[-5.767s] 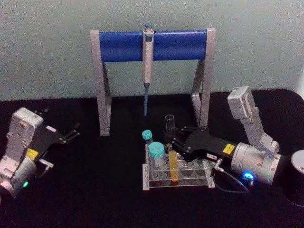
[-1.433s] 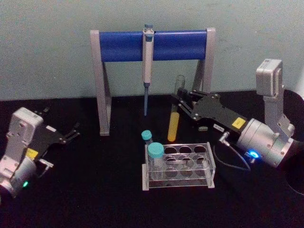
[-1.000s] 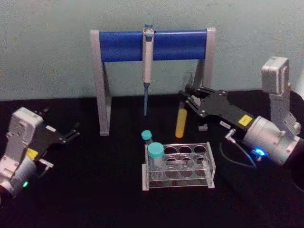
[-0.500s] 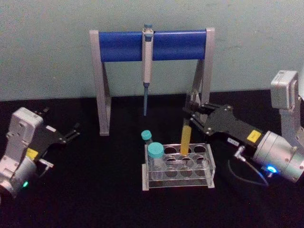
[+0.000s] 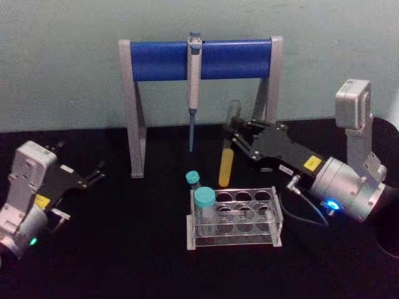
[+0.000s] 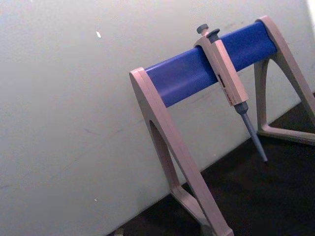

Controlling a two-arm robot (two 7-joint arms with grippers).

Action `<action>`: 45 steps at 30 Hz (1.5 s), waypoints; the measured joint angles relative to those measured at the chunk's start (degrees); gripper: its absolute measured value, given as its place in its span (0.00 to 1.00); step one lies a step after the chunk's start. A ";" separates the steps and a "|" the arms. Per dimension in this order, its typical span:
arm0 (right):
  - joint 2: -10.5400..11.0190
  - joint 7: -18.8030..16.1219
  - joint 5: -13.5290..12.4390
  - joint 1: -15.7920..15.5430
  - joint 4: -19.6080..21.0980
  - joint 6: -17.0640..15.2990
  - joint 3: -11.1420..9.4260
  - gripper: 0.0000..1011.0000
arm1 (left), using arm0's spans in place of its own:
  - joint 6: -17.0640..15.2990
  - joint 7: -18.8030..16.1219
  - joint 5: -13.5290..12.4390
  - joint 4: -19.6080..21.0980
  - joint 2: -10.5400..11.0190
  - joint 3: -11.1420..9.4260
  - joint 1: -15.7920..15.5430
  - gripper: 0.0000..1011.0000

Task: Pick up the test tube from the test tube rack, shake it, then place it back into the test tube rack.

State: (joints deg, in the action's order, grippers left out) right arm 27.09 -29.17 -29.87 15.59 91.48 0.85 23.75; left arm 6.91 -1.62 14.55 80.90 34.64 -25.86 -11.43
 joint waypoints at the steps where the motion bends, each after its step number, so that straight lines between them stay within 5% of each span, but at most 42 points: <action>1: -0.30 0.41 0.32 0.40 -0.64 0.14 -0.07 0.24 | 0.00 0.00 0.00 0.00 0.00 0.00 0.00 0.99; 28: -0.65 1.27 1.20 0.74 -1.50 -0.06 -1.39 0.24 | 0.00 0.00 0.00 0.00 0.00 0.00 0.00 0.99; 45: 3.08 -2.00 -1.08 -3.43 3.71 0.30 -1.33 0.24 | 0.00 0.00 0.00 0.00 0.00 0.00 0.00 0.99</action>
State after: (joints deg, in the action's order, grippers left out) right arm 30.17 -31.17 -30.95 12.16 95.18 1.16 22.41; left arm 6.91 -1.62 14.55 80.90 34.65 -25.86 -11.43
